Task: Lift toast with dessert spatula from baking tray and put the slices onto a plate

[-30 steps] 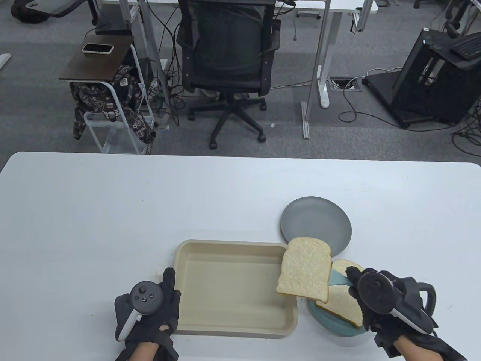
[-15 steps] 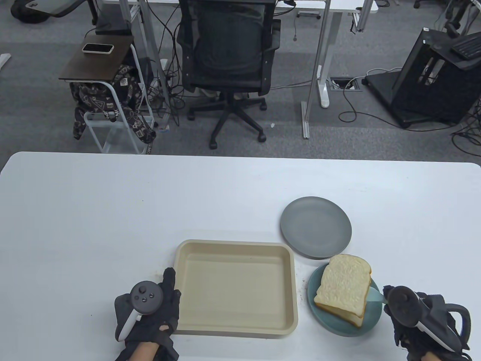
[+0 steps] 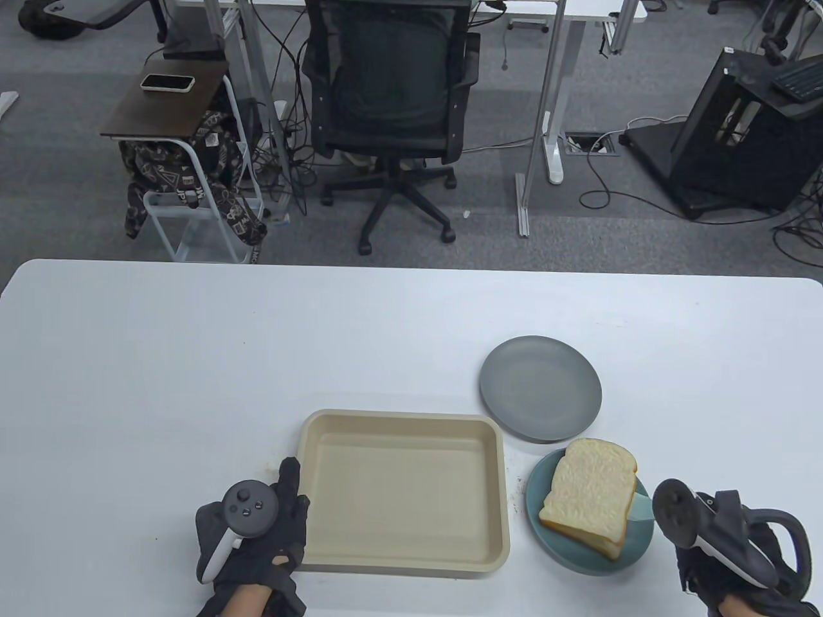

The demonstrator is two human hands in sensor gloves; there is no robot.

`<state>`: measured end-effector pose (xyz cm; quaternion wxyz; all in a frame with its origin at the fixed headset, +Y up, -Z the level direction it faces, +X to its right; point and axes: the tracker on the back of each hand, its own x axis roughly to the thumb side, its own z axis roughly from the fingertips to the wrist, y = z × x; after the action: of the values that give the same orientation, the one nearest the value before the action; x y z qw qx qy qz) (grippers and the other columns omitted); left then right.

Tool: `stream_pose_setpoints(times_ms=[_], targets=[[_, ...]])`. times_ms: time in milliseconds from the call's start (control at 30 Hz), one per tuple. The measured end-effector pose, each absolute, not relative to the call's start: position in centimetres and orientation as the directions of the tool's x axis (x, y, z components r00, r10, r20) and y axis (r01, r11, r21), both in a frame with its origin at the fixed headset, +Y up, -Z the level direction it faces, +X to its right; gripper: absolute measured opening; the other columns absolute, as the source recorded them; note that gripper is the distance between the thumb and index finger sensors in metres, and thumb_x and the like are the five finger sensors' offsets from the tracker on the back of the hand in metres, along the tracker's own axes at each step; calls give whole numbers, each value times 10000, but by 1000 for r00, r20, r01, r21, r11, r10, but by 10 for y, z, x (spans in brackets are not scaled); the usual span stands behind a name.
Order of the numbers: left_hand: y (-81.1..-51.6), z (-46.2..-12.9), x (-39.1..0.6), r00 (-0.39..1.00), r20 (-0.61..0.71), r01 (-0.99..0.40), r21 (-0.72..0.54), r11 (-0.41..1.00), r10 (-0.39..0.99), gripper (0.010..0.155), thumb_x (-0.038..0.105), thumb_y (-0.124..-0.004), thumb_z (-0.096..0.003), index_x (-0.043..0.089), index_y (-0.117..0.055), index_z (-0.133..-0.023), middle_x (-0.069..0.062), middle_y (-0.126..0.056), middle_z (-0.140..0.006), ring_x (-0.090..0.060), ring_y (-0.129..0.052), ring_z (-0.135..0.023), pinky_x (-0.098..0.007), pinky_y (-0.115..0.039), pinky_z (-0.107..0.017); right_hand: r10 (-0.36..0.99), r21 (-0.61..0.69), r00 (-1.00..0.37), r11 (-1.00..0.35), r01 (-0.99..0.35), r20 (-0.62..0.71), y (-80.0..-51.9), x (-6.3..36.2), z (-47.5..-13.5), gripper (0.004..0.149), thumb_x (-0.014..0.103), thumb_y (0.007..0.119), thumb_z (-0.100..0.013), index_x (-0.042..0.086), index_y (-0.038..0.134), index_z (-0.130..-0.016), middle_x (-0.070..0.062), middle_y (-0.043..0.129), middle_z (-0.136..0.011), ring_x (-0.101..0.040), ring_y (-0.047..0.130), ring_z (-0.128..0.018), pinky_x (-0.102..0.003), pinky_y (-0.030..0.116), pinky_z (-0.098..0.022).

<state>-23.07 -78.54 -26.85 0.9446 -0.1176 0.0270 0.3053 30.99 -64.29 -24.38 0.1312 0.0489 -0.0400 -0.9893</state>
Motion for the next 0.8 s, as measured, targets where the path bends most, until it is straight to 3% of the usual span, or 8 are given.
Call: stream_pose_setpoints(times_ms=[500,667,733,800], targets=[[-786,-268,-231,810,-123,-587,-207,783,574,640,387,-578,-620,233,-263,-1156,-19,-680,-957,-294,-719,-843,-755,-265,-759,-363,165,-921,-926,339,-143,-628,336,-217,492,348,893,-345,188,888,-810,-105,1001,-653,-305,1003,-387,-463,888,-269],[-786,-268,-231,809,-123,-587,-207,783,574,640,387,-577,-621,232,-263,-1156,-19,-677,-959,-294,-718,-844,-755,-264,-760,-472,168,-858,-880,444,-205,-609,339,-216,495,324,897,-348,160,890,-816,-131,995,-657,-334,995,-390,-486,877,-271],[-786,-268,-231,809,-123,-587,-208,783,574,641,387,-578,-620,232,-263,-1156,-19,-679,-957,-295,-719,-843,-756,-263,-759,-462,105,-855,-887,450,-238,-601,335,-220,506,303,878,-361,158,862,-845,-139,971,-696,-337,989,-428,-489,875,-295],[-786,-268,-231,810,-122,-586,-207,783,573,641,386,-579,-620,232,-264,-1156,-19,-679,-957,-296,-719,-842,-756,-265,-758,-374,55,-896,-927,372,-240,-595,328,-234,535,285,846,-378,165,796,-897,-131,929,-755,-325,978,-486,-477,876,-333]])
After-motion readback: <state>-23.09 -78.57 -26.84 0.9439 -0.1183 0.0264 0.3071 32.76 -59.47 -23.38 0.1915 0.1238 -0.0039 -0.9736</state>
